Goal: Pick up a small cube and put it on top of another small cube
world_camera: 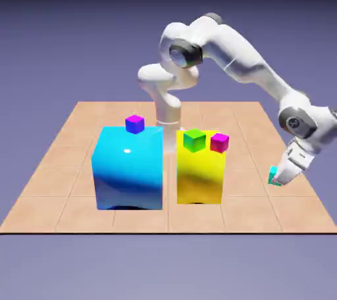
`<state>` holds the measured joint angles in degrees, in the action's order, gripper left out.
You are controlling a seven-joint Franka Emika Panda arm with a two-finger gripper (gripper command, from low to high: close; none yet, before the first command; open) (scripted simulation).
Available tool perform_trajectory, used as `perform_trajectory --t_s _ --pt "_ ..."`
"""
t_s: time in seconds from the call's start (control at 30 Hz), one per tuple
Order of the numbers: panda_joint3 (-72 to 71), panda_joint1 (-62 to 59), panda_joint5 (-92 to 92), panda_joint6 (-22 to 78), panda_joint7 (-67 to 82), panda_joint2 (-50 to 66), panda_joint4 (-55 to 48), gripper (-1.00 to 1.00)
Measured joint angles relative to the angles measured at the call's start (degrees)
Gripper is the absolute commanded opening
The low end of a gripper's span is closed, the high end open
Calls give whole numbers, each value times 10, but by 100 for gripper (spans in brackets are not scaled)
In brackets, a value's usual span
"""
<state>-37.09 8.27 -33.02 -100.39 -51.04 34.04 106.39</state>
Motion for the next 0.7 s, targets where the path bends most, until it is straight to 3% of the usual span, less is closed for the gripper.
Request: perform_trajectory --t_s 0.7 --pt "348 -141 236 103 -71 -436 221 -100"
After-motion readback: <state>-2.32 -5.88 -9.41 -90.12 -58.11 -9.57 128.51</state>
